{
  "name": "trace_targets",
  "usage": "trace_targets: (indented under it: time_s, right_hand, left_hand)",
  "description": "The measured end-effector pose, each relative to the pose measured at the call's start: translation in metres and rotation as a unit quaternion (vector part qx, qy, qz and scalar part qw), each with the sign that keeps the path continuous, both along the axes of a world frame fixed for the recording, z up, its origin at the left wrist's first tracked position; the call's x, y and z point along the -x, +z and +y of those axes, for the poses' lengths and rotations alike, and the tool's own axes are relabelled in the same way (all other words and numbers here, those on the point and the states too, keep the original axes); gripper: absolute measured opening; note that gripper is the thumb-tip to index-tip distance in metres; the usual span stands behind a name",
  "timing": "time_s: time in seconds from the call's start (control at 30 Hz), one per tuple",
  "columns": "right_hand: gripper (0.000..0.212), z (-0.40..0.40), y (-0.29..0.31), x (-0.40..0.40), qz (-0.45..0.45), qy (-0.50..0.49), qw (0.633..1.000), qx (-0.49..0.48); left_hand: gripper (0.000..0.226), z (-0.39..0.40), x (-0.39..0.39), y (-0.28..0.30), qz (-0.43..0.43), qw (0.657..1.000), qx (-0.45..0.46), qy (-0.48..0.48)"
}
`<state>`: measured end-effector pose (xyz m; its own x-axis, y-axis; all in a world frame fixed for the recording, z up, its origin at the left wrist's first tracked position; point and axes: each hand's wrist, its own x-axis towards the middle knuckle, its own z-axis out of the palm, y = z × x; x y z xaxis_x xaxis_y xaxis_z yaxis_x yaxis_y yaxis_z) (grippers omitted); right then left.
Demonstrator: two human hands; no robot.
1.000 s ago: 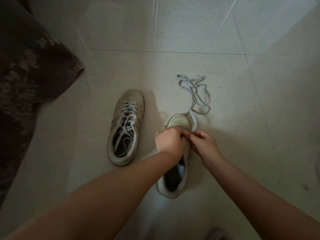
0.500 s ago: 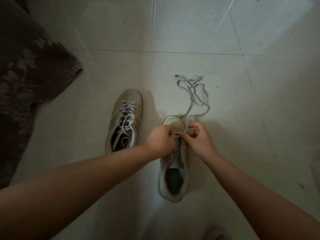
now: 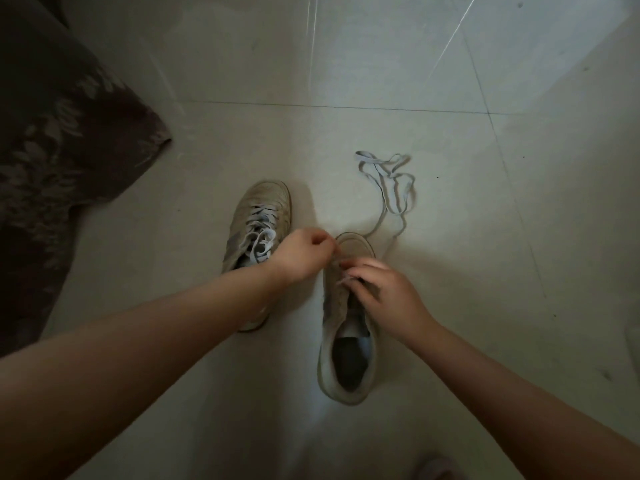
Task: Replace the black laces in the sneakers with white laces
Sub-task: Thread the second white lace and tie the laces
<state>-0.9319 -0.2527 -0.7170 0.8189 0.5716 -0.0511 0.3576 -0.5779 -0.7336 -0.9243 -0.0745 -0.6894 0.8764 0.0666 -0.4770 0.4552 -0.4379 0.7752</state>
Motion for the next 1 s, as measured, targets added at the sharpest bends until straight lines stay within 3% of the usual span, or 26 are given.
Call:
trace_targets:
  time_s: [0.1,0.2,0.3,0.47,0.63,0.7,0.77,0.83,0.9,1.0]
  right_hand:
    - [0.019,-0.010,0.005,-0.003,0.019,-0.007,1.000,0.012]
    - [0.025,-0.021,0.005,0.002,0.027,0.000,0.999,0.039]
    - [0.024,-0.035,0.000,0.012,0.017,0.013,0.998,0.063]
    - [0.032,-0.051,0.001,0.018,0.026,0.003,0.999,0.033]
    - [0.018,-0.053,0.001,0.015,0.040,0.004,0.999,0.019]
    - [0.018,-0.053,0.001,0.014,0.050,0.000,0.999,0.017]
    - [0.020,-0.050,0.000,0.011,0.062,-0.002,0.998,0.009]
    - [0.021,-0.046,-0.002,0.008,0.076,-0.001,0.997,-0.005]
    - [0.018,-0.040,-0.001,0.005,0.100,-0.006,0.995,-0.012]
    - [0.012,-0.028,0.008,0.000,0.109,-0.017,0.994,-0.003]
  left_hand:
    - [0.034,0.003,-0.024,-0.022,0.006,0.982,-0.184,-0.034]
    - [0.032,-0.006,-0.031,-0.044,0.017,0.960,-0.252,-0.124]
    - [0.029,-0.014,-0.031,-0.060,-0.025,0.945,-0.270,-0.181]
    - [0.038,-0.020,-0.030,-0.066,-0.072,0.960,-0.230,-0.140]
    - [0.018,-0.038,-0.033,-0.063,-0.059,0.937,-0.308,-0.154]
    - [0.012,-0.043,-0.034,-0.061,-0.038,0.955,-0.272,-0.109]
    - [0.005,-0.041,-0.041,-0.055,0.023,0.992,-0.127,0.009]
    - [0.018,-0.031,-0.044,-0.042,0.075,0.992,0.021,0.102]
    - [0.022,-0.020,-0.038,-0.027,0.086,0.986,0.086,0.113]
    - [0.008,-0.011,-0.012,-0.012,0.069,0.987,0.111,0.097]
